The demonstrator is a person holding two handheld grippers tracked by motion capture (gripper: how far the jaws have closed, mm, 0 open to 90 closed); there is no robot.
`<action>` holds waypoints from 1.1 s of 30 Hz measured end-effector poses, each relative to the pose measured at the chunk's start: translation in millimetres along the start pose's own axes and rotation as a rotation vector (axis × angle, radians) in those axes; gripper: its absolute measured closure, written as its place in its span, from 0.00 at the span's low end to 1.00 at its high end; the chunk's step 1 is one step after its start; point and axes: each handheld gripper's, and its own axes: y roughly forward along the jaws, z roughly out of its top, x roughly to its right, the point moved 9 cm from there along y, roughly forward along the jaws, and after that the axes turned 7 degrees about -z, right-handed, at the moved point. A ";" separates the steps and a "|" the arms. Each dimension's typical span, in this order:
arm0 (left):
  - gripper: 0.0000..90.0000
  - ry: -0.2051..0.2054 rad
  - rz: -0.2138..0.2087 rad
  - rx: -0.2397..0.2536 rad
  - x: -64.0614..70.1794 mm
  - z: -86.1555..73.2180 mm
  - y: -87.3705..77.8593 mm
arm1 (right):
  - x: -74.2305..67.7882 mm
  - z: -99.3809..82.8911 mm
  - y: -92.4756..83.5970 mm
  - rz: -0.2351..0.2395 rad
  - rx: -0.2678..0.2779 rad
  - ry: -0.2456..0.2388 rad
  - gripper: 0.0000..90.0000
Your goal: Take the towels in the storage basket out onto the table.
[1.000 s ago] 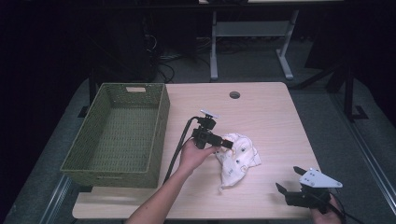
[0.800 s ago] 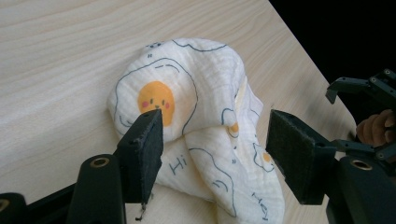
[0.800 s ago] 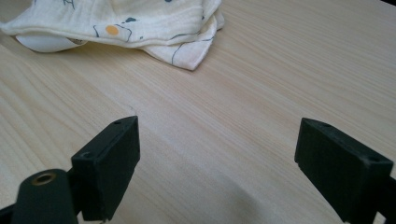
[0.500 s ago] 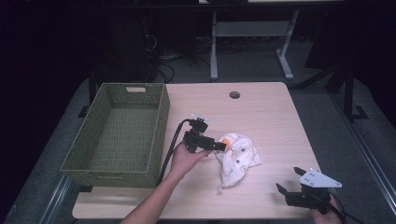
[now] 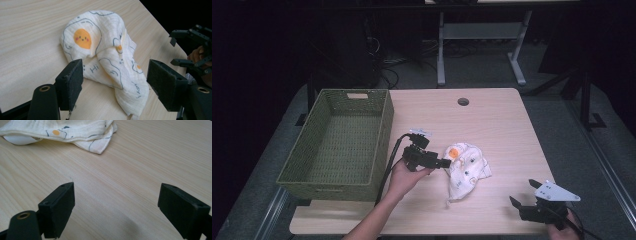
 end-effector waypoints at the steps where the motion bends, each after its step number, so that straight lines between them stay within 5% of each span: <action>1: 0.31 0.002 -0.005 0.002 1.5 -2.4 -1.0 | 0.0 -0.1 -0.1 0.000 0.000 0.001 0.15; 14: 0.31 0.033 0.024 0.015 7.1 -27.9 -10.7 | -1.4 -0.1 0.6 0.001 -0.002 -0.010 0.15; 33: 0.30 0.029 -0.018 0.026 14.9 -65.5 -21.8 | -2.1 -0.7 0.1 -0.002 -0.003 -0.013 0.15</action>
